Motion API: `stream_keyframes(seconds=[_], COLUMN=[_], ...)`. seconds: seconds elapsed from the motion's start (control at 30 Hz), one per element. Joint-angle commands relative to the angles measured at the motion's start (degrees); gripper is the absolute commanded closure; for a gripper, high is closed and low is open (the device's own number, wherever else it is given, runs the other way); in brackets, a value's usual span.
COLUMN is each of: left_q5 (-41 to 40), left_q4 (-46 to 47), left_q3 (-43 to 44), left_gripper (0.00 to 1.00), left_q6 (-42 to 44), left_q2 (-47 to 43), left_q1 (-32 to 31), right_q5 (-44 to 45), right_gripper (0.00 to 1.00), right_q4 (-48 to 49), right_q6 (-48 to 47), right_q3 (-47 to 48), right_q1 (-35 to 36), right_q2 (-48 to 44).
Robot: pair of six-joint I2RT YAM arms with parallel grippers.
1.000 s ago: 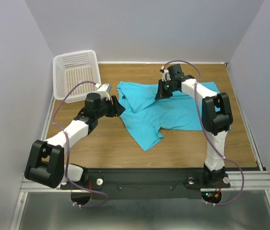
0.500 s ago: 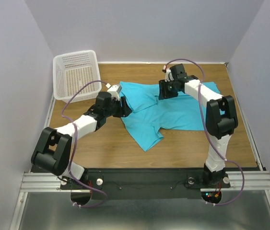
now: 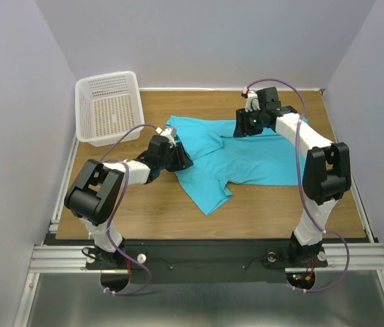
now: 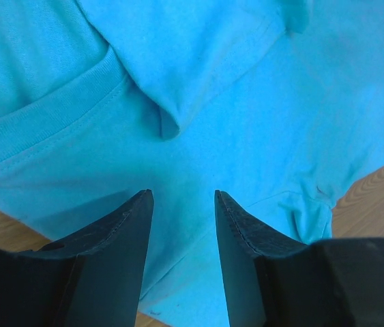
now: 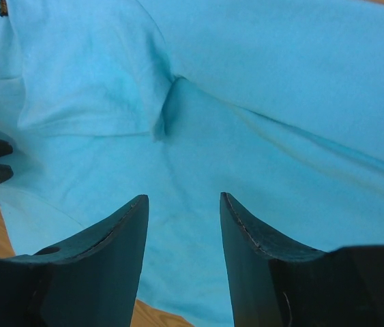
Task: Fold and stack the t-shirts
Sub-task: Fold the tshirt
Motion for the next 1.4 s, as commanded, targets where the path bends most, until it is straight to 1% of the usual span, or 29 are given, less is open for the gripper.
stream_keyframes(seconds=[0.0,0.3,0.33,0.5,0.93,1.0,1.03,1.07,1.1,1.23,1.33,1.37], left_q5=[-0.5,-1.5,-1.7,-1.9,-5.4,-5.2,-4.8,-4.3,-4.1,-2.6,0.1,0.7], left_q4=[5.5,5.8,5.8,5.7,3.2,3.1,3.2,3.2,3.1,3.2,3.2,3.2], left_q3=[3.2,6.2,6.3,6.7,9.9,10.3,10.3,10.5,10.6,10.0,9.5,9.4], left_gripper=[0.48,0.51,0.51,0.53,0.54,0.56,0.59,0.59,0.62,0.66,0.77,0.84], left_q6=[-3.3,-3.8,-3.9,-4.0,-0.8,-0.8,-0.8,-0.9,-1.0,-1.6,-2.9,-3.2], left_q2=[1.3,5.5,5.9,7.7,9.6,10.3,10.5,10.7,10.7,9.4,7.9,7.7], left_q1=[-0.4,-0.7,-0.8,-0.7,-0.9,-0.9,-0.9,-0.9,-1.0,-1.3,-1.3,-1.3], right_q5=[-2.1,-4.1,-4.3,-5.5,-6.7,-6.8,-6.8,-6.9,-6.9,-7.0,-7.2,-7.2], right_gripper=[0.48,0.48,0.48,0.48,0.49,0.49,0.49,0.49,0.49,0.49,0.5,0.5], right_q4=[1.0,1.9,2.0,2.2,2.8,2.9,3.0,3.0,3.0,3.0,3.1,3.1], right_q6=[-0.5,-0.4,1.1,1.9,2.7,2.8,2.8,2.9,2.9,3.1,3.2,3.3], right_q3=[-0.7,-2.0,-2.0,-2.3,-2.7,-2.7,-2.8,-2.8,-2.8,-2.8,-2.8,-2.8], right_q1=[-0.8,-2.6,-2.8,-3.6,-4.4,-4.6,-4.7,-4.7,-4.8,-5.1,-5.3,-5.3], right_q2=[-2.7,-3.7,-3.8,-4.5,-4.9,-4.9,-5.0,-5.0,-5.1,-5.3,-5.3,-5.3])
